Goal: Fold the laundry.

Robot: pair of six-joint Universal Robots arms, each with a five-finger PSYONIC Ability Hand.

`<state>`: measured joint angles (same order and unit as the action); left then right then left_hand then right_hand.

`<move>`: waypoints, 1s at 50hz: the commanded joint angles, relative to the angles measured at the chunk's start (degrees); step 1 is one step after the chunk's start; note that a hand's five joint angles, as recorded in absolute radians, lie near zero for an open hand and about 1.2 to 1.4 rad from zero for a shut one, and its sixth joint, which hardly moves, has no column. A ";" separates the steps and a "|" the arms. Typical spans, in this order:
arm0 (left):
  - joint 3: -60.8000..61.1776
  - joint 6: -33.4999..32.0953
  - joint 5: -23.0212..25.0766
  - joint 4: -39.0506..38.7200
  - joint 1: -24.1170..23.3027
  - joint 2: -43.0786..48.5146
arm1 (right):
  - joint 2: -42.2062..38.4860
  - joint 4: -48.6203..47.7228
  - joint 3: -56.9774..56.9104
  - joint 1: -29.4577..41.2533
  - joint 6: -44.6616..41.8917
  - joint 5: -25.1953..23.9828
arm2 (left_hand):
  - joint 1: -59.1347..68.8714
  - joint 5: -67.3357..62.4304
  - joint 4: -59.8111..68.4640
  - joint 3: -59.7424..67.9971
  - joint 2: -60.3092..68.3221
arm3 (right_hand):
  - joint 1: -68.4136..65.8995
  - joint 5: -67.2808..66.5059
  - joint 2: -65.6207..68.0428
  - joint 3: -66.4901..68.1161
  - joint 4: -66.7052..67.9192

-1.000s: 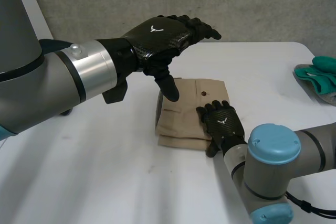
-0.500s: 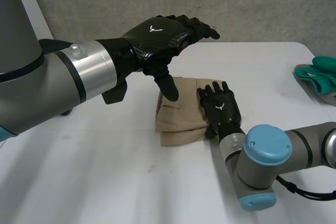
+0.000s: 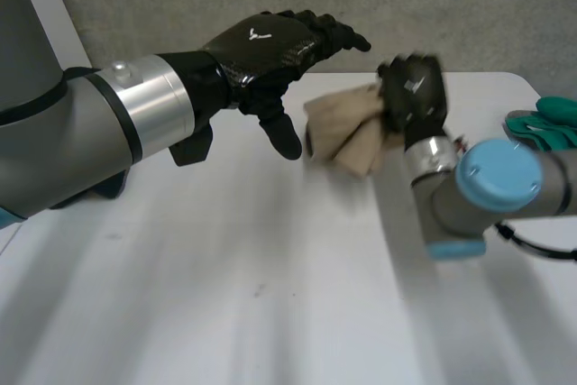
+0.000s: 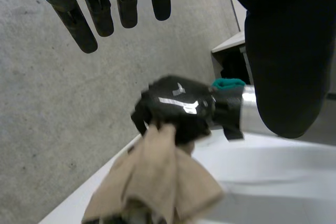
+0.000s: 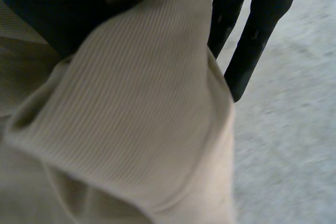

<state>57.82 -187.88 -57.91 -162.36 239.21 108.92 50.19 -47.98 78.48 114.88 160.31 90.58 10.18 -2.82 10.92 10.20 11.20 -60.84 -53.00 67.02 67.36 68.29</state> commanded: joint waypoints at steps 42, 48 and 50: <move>-2.89 1.55 -1.24 0.20 -3.84 3.23 | -18.55 -3.00 -16.26 -53.53 23.82 -39.77 | -0.18 2.82 -0.92 -0.20 -1.20 | -19.16 -17.00 12.98 12.64 11.71; -2.80 1.47 -1.15 0.20 -4.02 3.32 | -17.50 -2.48 -15.12 -55.11 23.56 -39.25 | -0.18 2.82 -0.92 -0.20 -1.20 | 25.19 27.35 -31.36 -31.70 -32.64; -2.80 1.47 -1.15 0.29 -4.02 3.23 | -16.01 -1.69 -14.06 -55.20 23.56 -38.55 | -0.18 2.82 -0.92 -0.20 -1.20 | 49.33 51.49 -55.51 -55.85 -56.78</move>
<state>54.98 -186.39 -59.14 -162.16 235.24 112.20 31.97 -51.04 62.97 60.39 184.06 50.69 10.18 -2.82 10.92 10.21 11.20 -44.56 -36.44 44.69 46.90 47.47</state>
